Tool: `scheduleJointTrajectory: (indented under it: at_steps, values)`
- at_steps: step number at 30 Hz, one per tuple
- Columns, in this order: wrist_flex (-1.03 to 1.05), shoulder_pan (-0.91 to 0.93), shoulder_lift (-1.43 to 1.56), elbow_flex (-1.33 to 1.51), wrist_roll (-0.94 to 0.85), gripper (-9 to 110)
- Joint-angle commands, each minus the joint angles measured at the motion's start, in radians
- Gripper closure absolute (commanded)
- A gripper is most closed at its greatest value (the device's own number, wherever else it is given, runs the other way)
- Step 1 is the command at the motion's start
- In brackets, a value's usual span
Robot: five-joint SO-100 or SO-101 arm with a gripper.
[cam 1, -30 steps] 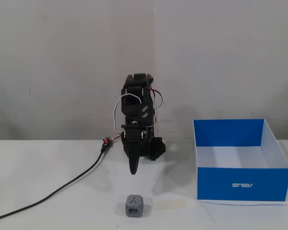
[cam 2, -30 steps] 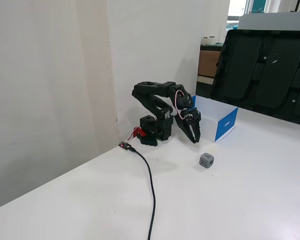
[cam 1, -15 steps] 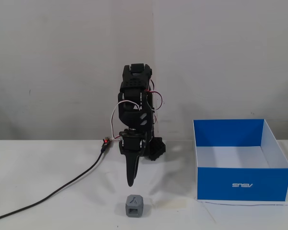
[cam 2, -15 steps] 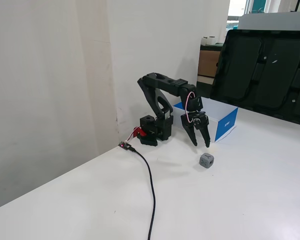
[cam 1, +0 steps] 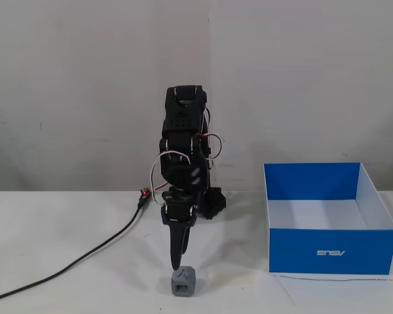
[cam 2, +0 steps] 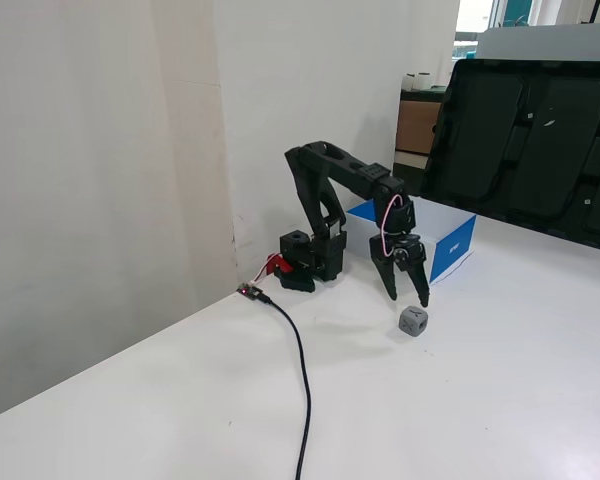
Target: Pick the gray block and keep it in the box.
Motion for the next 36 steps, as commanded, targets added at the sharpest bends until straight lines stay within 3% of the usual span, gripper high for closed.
scheduleJointTrajectory:
  at_steps: [1, 36]
  values:
    - [-0.023, -0.015, -0.028, -0.078, 0.023, 76]
    - [-0.133, -0.052, -0.325, -0.160, 0.106, 81]
